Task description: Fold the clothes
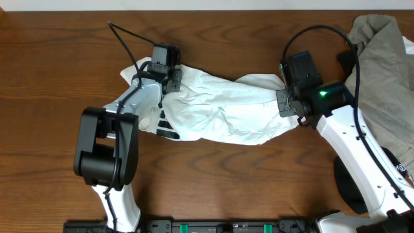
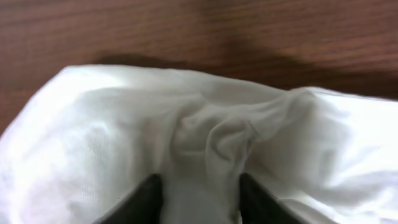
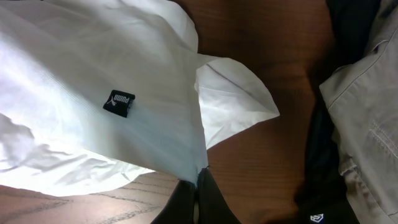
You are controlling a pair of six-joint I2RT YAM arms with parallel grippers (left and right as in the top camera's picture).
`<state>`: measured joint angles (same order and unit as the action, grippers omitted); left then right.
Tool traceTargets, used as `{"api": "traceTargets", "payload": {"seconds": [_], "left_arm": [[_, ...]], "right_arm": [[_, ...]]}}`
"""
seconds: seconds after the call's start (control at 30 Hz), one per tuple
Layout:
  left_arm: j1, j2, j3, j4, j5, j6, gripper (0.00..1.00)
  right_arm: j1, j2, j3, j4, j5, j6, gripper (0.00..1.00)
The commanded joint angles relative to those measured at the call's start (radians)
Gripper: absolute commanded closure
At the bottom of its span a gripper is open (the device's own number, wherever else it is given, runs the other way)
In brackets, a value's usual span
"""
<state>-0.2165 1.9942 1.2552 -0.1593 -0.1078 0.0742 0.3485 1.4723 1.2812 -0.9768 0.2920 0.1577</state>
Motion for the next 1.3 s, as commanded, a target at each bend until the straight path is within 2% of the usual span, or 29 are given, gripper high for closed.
{"api": "traceTargets", "payload": {"seconds": [0.0,0.07,0.13,0.33,0.57,0.8,1.0,1.27], "left_arm": [[0.004,0.014,0.003,-0.003,-0.016,0.008,0.77],[0.004,0.013,0.003,-0.003,-0.016,0.008,0.89],[0.004,0.007,0.003,-0.003,-0.017,0.008,0.94],[0.004,-0.045,0.013,0.004,-0.017,0.008,0.94],[0.004,-0.2,0.019,-0.005,-0.017,0.008,0.94],[0.016,-0.431,0.019,-0.107,-0.017,0.007,0.94],[0.082,-0.66,0.019,-0.204,-0.017,-0.021,0.94],[0.141,-0.967,0.034,-0.322,-0.015,-0.034,0.94]], "right_arm": [[-0.003,-0.02,0.009,-0.002,0.015,0.021,0.99],[-0.003,-0.02,0.009,0.0,0.015,0.021,0.99],[-0.003,-0.02,0.009,0.004,0.015,0.021,0.99],[-0.003,-0.02,0.009,0.019,0.015,0.021,0.99],[-0.003,-0.02,0.009,0.029,0.015,0.021,0.99],[-0.016,-0.036,0.01,0.089,0.017,0.03,0.99],[-0.088,-0.113,0.042,0.109,0.059,0.028,0.99],[-0.145,-0.23,0.174,0.0,0.062,-0.035,0.99]]}}
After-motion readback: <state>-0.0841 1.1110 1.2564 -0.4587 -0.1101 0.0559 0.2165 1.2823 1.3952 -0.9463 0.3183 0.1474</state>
